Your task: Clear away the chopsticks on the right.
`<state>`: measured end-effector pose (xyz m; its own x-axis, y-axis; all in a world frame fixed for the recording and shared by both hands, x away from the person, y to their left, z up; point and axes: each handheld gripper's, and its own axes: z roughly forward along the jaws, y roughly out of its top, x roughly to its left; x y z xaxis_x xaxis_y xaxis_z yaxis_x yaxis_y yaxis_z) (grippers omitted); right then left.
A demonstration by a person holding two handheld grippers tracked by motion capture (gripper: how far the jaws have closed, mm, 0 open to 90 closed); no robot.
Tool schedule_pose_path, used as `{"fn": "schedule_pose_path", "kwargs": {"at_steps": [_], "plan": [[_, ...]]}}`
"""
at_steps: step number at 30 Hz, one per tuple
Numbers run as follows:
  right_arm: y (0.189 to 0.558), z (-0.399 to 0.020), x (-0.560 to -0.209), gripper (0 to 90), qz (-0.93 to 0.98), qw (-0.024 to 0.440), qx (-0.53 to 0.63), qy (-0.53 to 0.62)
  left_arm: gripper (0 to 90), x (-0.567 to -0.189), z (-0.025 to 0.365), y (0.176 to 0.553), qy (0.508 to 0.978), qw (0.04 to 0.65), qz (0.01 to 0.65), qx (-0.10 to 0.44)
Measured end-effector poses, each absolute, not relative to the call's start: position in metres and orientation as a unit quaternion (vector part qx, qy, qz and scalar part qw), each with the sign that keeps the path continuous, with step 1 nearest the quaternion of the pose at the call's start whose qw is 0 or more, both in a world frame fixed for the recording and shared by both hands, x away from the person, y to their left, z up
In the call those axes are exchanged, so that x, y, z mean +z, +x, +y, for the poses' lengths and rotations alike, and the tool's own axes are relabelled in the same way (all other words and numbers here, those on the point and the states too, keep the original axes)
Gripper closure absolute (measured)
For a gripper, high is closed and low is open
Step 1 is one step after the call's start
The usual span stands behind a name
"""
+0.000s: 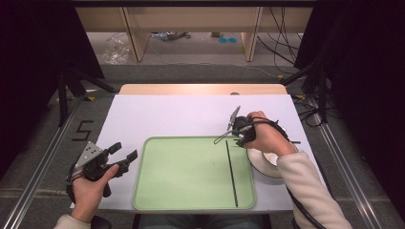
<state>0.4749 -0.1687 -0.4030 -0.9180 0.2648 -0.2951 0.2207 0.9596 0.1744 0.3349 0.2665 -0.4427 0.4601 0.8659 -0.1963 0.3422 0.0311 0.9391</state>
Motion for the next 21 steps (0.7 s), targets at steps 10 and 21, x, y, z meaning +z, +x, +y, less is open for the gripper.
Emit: {"fn": "schedule_pose_path", "kwargs": {"at_steps": [10, 21], "plan": [[0.483, -0.168, -0.425, 65.4, 0.98, 0.187, 0.043, 0.059, 24.4, -0.443, 0.267, 0.335, 0.654, 0.55, 0.462, 0.238], [0.488, -0.173, -0.431, 73.4, 0.977, 0.209, 0.021, 0.038, 24.4, -0.443, 0.266, 0.335, 0.654, 0.55, 0.462, 0.238]]}}
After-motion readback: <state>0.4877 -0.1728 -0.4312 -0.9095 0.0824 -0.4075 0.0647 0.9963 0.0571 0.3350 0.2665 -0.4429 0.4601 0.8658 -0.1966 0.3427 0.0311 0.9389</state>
